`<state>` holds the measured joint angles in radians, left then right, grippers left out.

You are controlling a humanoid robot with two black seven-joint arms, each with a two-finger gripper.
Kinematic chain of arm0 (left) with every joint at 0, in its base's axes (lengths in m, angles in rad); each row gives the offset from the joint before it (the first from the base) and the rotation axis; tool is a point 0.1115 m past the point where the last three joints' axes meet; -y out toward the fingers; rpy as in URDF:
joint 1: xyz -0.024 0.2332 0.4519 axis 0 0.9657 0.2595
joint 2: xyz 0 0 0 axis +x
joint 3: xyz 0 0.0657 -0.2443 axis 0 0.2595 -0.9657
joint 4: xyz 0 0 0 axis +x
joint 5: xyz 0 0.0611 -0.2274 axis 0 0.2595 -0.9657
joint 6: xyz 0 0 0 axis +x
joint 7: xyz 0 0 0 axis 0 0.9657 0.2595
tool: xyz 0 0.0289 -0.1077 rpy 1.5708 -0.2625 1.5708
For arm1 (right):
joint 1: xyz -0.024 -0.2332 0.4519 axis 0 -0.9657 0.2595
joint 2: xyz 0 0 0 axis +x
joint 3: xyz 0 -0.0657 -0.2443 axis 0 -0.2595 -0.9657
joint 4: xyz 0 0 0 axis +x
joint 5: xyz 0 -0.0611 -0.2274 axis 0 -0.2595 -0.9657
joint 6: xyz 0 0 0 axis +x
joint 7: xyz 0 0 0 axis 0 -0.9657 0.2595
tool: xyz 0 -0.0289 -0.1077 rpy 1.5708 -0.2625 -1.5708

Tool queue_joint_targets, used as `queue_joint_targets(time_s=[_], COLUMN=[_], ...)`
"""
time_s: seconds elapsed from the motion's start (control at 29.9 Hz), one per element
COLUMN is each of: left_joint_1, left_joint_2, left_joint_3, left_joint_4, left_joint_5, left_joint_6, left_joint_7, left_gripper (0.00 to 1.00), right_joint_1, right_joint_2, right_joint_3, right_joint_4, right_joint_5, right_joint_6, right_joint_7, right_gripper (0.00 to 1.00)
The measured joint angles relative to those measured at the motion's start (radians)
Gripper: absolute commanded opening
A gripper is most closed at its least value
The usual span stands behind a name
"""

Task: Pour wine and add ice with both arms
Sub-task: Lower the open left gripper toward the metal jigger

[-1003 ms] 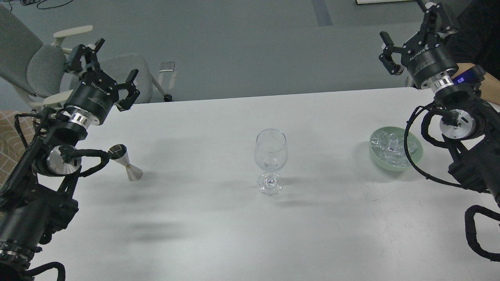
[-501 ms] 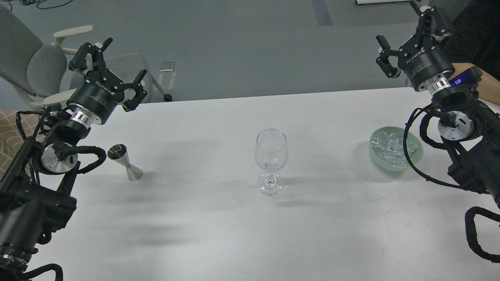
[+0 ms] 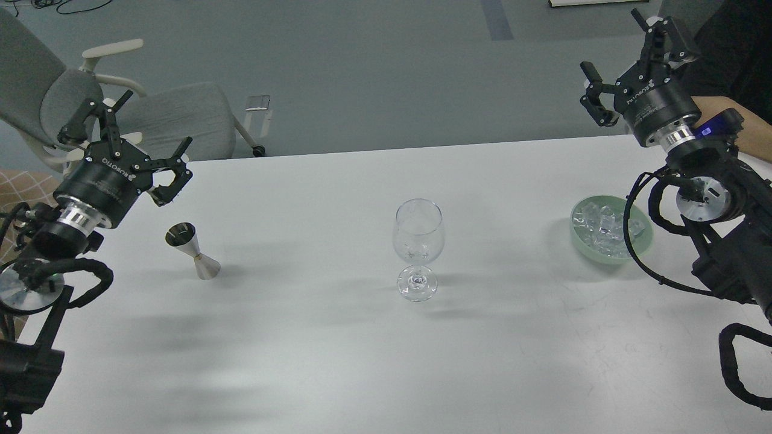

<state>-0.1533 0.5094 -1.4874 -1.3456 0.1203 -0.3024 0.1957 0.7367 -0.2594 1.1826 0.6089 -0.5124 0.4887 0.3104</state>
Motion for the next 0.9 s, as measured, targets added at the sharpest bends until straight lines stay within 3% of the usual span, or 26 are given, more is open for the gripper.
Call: queue_joint_targets(time_s=[0.2, 0.5, 0.67, 0.9], left_joint_1=[0.232, 0.495, 0.549, 0.535], left_joint_2=[0.003, -0.025, -0.096, -0.232], left_joint_3=[-0.136, -0.247, -0.255, -0.247], left_joint_4=[-0.169, -0.306, -0.322, -0.315], left_joint_5=[-0.082, -0.149, -0.154, -0.153], left_joint_6=[0.015, 0.071, 0.083, 0.243], left_joint_7=[0.023, 0.059, 0.089, 0.141], left_gripper=[0.99, 0.99, 0.99, 0.99], right_joint_1=[0.0, 0.0, -0.002, -0.002], right_joint_2=[0.0, 0.002, 0.002, 0.002], right_joint_3=[0.0, -0.001, -0.001, -0.003], right_joint_4=[0.0, 0.0, -0.003, -0.006], right_joint_5=[0.0, 0.0, -0.002, -0.004], right_joint_6=[0.0, 0.0, 0.0, 0.0], right_joint_7=[-0.002, -0.006, -0.007, -0.008], right_gripper=[1.0, 1.0, 1.0, 1.0])
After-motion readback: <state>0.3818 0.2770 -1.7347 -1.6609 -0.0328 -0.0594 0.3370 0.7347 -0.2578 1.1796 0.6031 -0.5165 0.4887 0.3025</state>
